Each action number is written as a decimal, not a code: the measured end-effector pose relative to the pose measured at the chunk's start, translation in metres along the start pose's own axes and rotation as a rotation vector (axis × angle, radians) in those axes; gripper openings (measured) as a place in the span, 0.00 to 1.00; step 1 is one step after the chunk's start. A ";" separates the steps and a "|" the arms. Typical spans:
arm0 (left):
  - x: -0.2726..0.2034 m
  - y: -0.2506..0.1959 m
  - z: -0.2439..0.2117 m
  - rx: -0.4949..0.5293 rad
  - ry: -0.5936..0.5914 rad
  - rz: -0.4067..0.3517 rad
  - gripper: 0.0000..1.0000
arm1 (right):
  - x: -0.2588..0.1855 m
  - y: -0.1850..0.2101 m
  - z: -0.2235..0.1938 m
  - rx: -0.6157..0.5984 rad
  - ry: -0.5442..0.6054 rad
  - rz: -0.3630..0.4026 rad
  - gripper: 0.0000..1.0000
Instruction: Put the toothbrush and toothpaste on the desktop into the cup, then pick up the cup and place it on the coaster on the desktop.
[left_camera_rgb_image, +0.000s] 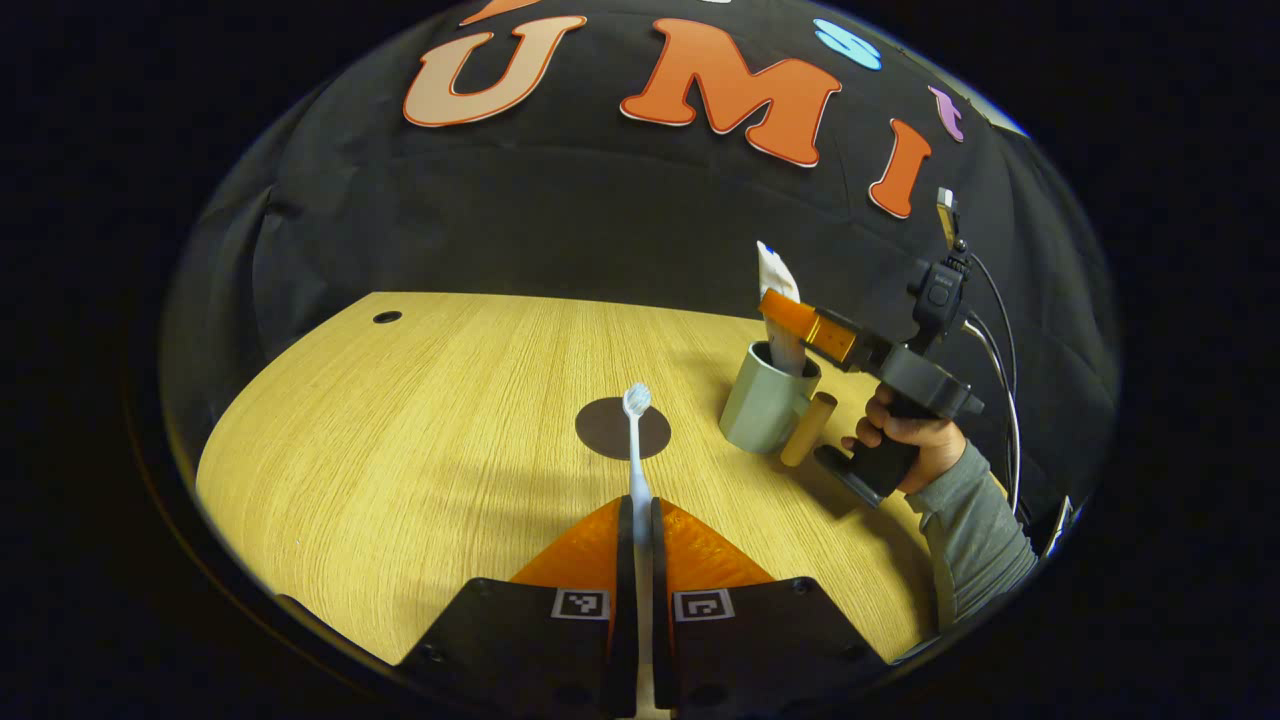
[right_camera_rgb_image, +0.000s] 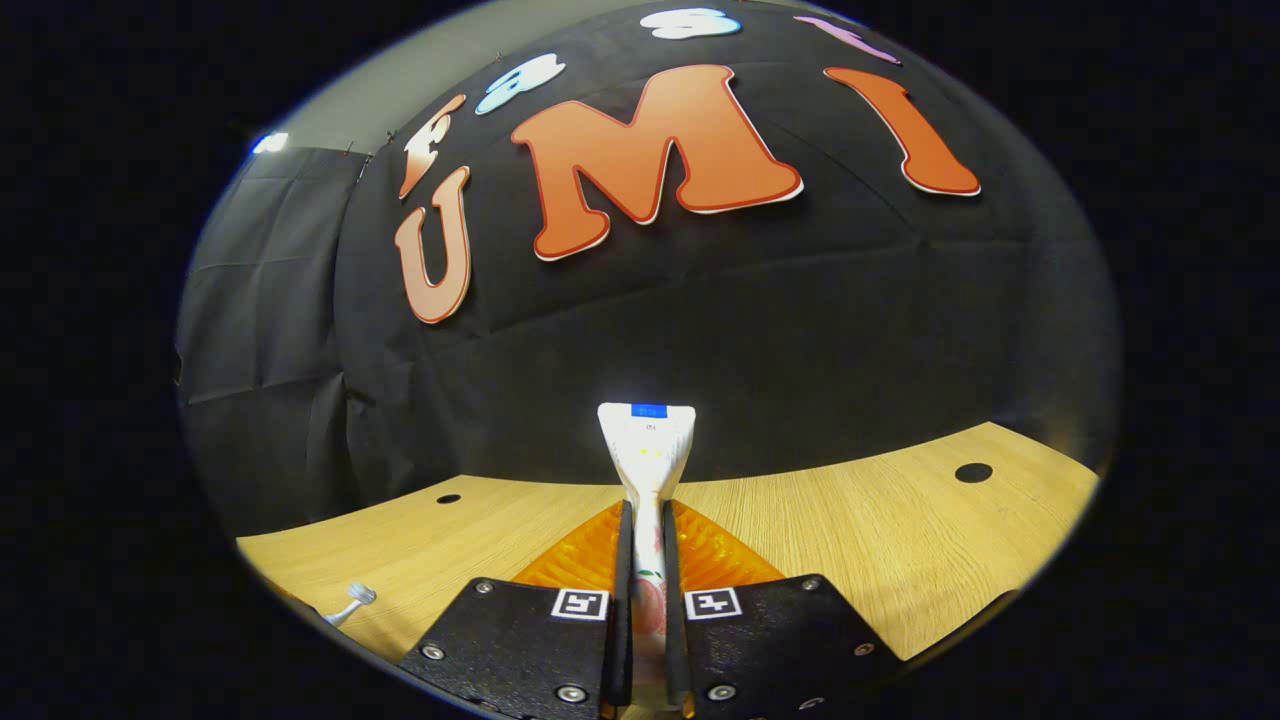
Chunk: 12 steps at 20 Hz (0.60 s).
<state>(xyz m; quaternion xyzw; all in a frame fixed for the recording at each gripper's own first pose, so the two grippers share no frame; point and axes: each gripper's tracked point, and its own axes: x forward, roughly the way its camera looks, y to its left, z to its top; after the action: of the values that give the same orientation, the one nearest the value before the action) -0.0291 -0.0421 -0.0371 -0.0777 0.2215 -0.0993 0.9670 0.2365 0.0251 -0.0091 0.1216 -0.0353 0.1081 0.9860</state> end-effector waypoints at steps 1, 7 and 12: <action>-0.004 0.001 0.009 0.001 -0.015 -0.002 0.09 | -0.002 -0.001 -0.005 0.002 0.020 -0.003 0.15; 0.007 0.007 0.058 0.027 -0.097 -0.045 0.09 | -0.029 -0.019 -0.020 -0.029 0.064 -0.043 0.16; 0.026 0.006 0.090 0.066 -0.172 -0.082 0.10 | -0.045 -0.031 -0.021 0.010 0.087 -0.060 0.16</action>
<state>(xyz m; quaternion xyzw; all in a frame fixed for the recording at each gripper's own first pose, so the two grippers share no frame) 0.0346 -0.0322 0.0315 -0.0631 0.1308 -0.1388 0.9796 0.2008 -0.0079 -0.0403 0.1226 0.0116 0.0836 0.9889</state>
